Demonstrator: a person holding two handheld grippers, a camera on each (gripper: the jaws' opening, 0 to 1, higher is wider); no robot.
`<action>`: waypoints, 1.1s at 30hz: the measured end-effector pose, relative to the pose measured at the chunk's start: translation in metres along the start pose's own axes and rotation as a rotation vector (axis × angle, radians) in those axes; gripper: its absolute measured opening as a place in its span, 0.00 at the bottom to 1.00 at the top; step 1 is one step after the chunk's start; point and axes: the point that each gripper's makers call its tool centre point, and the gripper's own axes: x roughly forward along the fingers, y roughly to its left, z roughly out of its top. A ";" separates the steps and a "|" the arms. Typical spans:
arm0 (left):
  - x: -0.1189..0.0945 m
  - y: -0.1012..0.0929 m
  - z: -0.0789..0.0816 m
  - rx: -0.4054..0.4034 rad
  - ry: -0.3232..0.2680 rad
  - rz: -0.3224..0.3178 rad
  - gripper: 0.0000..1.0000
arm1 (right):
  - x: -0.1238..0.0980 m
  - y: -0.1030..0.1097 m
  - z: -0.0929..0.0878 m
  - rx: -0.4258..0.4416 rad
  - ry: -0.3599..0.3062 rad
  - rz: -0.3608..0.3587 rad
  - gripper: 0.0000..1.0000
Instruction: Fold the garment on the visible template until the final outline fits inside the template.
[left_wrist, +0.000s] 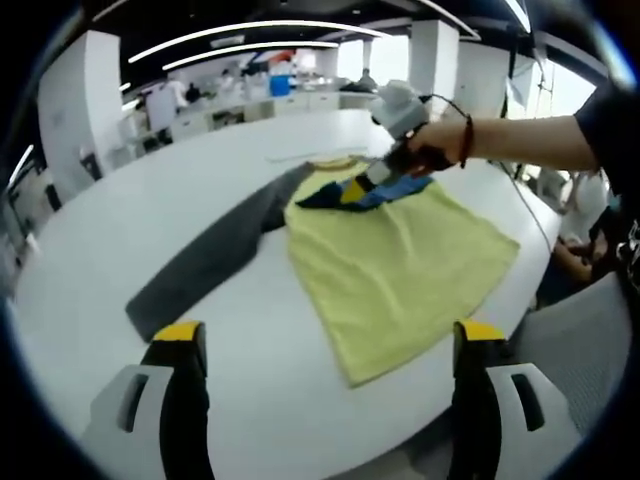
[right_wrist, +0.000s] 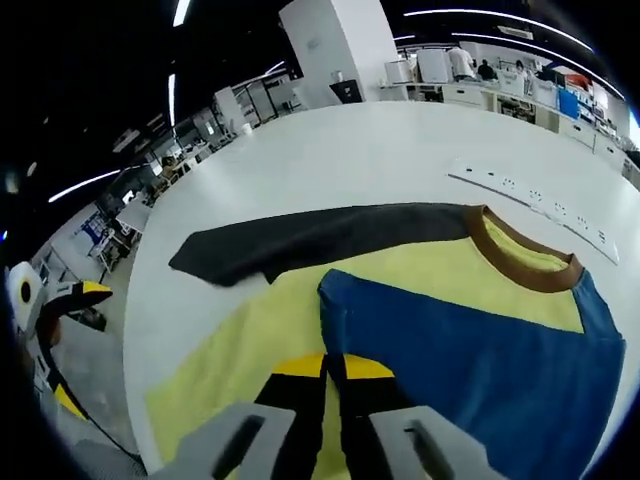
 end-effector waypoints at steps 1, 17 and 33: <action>0.000 0.000 0.001 0.000 -0.001 0.001 0.99 | 0.000 0.000 -0.002 -0.002 0.004 -0.002 0.00; -0.004 -0.001 0.007 -0.003 -0.021 0.014 0.99 | -0.008 0.006 -0.002 0.000 0.000 -0.017 0.19; -0.009 -0.001 0.015 -0.025 -0.042 0.031 0.99 | -0.044 -0.036 0.010 0.059 -0.046 -0.165 0.67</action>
